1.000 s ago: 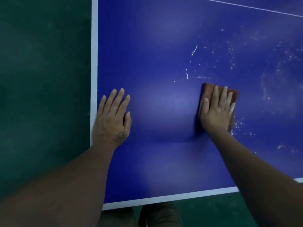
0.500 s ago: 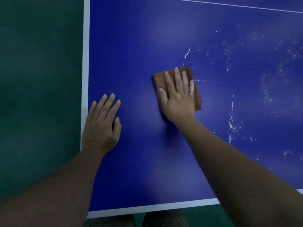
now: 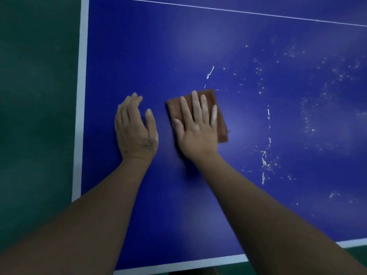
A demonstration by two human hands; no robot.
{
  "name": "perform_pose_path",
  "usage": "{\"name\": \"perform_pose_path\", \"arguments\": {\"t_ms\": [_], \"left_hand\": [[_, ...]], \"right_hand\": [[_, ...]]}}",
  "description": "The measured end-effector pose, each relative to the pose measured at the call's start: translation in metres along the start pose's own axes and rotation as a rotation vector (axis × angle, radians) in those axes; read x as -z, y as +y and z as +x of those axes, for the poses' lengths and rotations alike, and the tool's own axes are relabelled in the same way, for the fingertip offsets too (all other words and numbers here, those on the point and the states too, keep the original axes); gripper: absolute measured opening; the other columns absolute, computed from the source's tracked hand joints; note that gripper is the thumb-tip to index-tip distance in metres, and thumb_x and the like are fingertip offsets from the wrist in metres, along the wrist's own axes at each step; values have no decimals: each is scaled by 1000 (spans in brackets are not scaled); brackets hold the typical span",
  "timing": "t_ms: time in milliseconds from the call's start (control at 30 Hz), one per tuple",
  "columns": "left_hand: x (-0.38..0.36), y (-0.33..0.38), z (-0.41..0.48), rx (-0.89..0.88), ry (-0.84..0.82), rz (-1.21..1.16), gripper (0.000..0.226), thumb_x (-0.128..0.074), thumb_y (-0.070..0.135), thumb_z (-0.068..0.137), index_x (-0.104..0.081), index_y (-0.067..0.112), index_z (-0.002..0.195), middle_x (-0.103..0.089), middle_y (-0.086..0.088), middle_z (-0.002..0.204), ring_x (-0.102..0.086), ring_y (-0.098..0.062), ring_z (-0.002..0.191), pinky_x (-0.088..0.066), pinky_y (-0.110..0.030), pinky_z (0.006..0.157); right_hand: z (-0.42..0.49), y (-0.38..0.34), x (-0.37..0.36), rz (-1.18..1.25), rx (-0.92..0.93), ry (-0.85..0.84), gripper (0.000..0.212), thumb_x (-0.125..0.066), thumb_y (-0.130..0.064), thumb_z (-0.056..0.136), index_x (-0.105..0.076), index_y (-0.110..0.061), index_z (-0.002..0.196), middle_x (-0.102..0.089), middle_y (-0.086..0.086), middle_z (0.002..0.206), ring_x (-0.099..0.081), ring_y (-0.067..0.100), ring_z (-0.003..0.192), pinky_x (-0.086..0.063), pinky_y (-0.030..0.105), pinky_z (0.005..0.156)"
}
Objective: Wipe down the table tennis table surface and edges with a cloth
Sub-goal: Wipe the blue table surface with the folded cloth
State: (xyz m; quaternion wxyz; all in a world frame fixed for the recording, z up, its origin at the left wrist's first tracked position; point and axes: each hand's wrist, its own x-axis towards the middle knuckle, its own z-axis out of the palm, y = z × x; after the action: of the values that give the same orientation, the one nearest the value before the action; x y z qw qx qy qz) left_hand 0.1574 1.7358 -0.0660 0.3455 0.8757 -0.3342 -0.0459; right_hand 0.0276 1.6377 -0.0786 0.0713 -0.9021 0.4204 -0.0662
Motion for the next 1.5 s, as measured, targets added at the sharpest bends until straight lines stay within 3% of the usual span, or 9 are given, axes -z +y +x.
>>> {"name": "perform_pose_path", "arguments": {"t_ms": [100, 267, 467, 600, 767, 933, 1133, 1267, 1500], "left_hand": [[-21, 14, 20, 16, 28, 28, 43, -45, 27, 115, -54, 3, 151, -54, -15, 160, -49, -33, 151, -37, -55, 126], [-47, 11, 24, -62, -172, 385, 68, -25, 51, 118, -25, 9, 172, -16, -9, 182, -8, -27, 170, -9, -51, 138], [-51, 10, 26, -60, -179, 444, 68, -27, 48, 116, -21, 12, 173, -12, -8, 183, -4, -28, 170, -9, -53, 138], [-50, 12, 25, -46, -186, 435, 65, -30, 41, 117, -23, 9, 173, -13, -9, 183, -4, -27, 170, -10, -53, 138], [-52, 9, 27, -42, -190, 440, 65, -32, 37, 115, -24, 5, 172, -14, -9, 183, -4, -26, 170, -10, -53, 138], [-54, 8, 27, -42, -169, 443, 65, -35, 36, 114, -27, 6, 171, -16, -8, 183, -5, -25, 170, -10, -52, 138], [-57, 7, 26, -25, -174, 447, 65, -33, 36, 114, -24, 8, 172, -13, -4, 183, -3, -22, 170, -8, -51, 138], [-58, 6, 26, -27, -173, 458, 65, -33, 36, 114, -24, 8, 172, -13, -5, 183, -3, -23, 170, -9, -52, 138], [-59, 4, 26, -49, -142, 427, 65, -39, 33, 112, -29, 6, 171, -18, -8, 182, -8, -25, 170, -11, -53, 137]], "right_hand": [[37, -7, -9, 46, -22, 64, 59, -41, -47, 113, -40, -21, 166, -28, 10, 176, -22, 31, 165, -8, 58, 133], [71, 67, -4, -6, -189, 96, 60, -37, -52, 111, -40, -27, 166, -26, 5, 177, -21, 29, 165, -5, 54, 134], [53, 145, 10, -34, -402, 59, 61, -33, -47, 114, -30, -21, 170, -15, 9, 180, -11, 32, 166, -7, 64, 131], [55, 98, 1, -73, -235, 68, 61, -36, -46, 113, -36, -20, 167, -19, 13, 178, -16, 35, 165, -12, 62, 131], [97, 16, -16, 52, -47, 112, 58, -41, -46, 113, -42, -21, 165, -28, 10, 176, -23, 32, 164, -14, 60, 131], [134, 32, -20, 109, 26, 167, 56, -47, -47, 111, -49, -24, 161, -35, 7, 173, -29, 29, 162, -17, 57, 131], [141, 150, 0, -45, -306, 129, 60, -33, -51, 112, -39, -25, 166, -23, 6, 178, -19, 30, 165, -9, 57, 133], [132, 162, 3, -71, -398, 96, 64, -27, -50, 113, -29, -20, 170, -14, 10, 180, -10, 33, 167, -7, 63, 131], [162, 47, -19, -12, -37, 152, 59, -42, -50, 111, -45, -23, 164, -33, 8, 174, -27, 34, 163, -13, 63, 130]]}}
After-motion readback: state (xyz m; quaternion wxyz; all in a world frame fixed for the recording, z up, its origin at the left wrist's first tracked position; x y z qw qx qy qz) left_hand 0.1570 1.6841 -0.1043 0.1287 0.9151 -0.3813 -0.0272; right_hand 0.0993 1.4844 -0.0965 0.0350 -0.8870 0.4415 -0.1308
